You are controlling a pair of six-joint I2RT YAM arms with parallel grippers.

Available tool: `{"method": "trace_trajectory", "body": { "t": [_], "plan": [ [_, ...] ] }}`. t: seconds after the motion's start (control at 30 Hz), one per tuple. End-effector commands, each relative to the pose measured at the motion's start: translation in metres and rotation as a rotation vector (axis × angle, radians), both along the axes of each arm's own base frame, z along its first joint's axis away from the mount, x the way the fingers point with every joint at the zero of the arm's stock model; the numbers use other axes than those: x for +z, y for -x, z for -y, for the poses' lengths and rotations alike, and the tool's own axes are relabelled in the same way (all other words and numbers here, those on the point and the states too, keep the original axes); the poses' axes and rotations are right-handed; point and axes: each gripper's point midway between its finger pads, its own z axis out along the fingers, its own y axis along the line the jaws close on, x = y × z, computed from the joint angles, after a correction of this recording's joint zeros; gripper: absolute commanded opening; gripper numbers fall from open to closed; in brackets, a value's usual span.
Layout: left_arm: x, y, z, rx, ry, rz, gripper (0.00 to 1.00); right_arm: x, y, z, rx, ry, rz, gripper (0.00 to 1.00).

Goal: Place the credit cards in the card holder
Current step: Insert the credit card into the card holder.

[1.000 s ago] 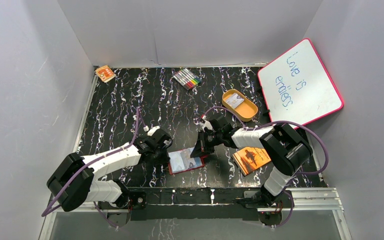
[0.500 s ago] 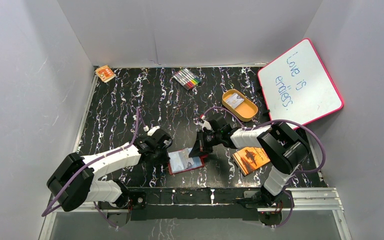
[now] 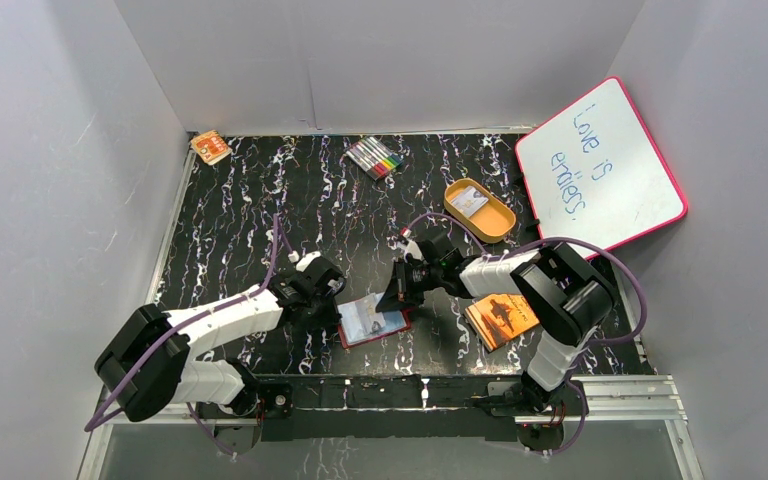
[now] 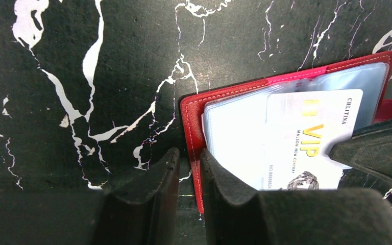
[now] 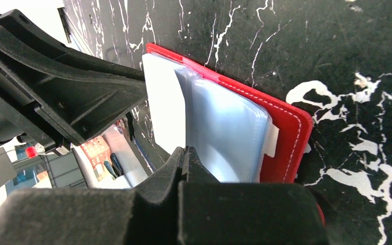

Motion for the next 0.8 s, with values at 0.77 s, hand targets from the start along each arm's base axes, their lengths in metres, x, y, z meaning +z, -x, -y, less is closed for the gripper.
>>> {"method": "trace_trajectory", "body": {
  "t": [0.77],
  "plan": [
    [-0.026,0.028,-0.017,-0.017,-0.063,-0.121,0.17,-0.022,0.020,-0.013,0.010,0.036,-0.024,0.00]
  ]
}}
